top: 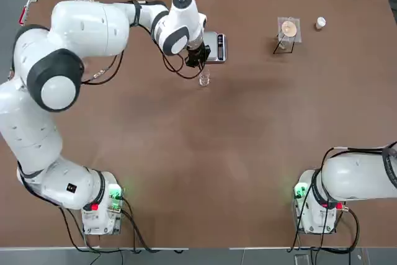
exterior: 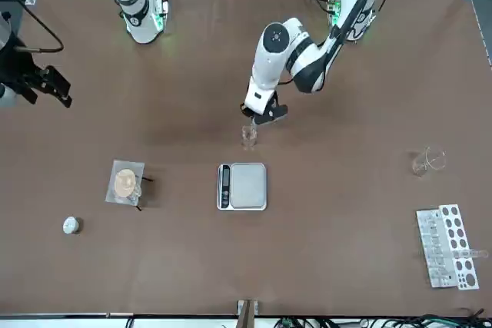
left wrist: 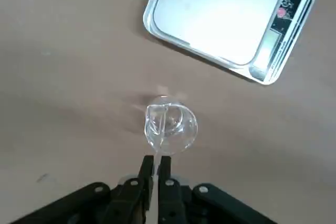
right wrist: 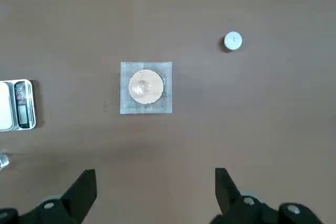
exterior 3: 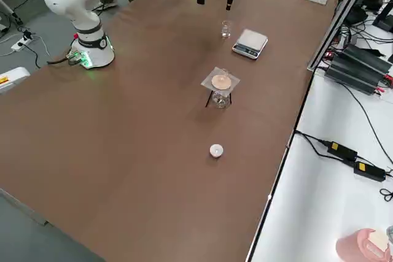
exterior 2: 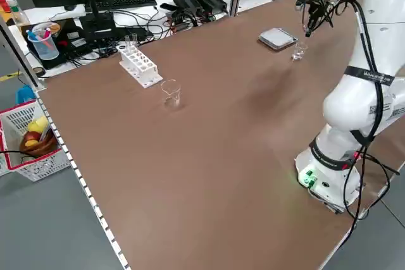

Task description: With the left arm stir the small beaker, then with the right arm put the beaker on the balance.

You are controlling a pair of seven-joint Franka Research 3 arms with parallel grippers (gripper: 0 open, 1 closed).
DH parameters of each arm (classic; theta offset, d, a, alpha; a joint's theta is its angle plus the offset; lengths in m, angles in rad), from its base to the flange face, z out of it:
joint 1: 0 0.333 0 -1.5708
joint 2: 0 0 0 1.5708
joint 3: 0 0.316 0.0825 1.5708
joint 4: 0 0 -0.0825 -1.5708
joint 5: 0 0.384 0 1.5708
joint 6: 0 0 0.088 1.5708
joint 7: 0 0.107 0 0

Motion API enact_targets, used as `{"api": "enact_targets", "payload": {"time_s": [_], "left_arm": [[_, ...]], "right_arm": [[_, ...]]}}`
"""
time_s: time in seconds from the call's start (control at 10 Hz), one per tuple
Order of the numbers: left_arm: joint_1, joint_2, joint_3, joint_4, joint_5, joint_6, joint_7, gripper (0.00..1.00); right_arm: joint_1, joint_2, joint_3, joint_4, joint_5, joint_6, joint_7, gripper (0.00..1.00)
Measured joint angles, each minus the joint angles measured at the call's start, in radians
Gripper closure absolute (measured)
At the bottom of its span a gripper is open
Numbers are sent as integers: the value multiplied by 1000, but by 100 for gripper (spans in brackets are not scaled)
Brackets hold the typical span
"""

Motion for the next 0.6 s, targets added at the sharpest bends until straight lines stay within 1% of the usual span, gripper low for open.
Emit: {"api": "enact_targets", "payload": {"time_s": [0.1,0.4,0.6], "left_arm": [[0,11,2,10,2,0,-2,93],[-5,13,4,52,2,-25,-25,93],[-33,13,4,58,5,-38,-64,93]], "right_arm": [[0,0,0,0,0,0,0,0],[0,0,0,0,0,0,-1,0],[0,0,0,0,0,0,-1,0]]}}
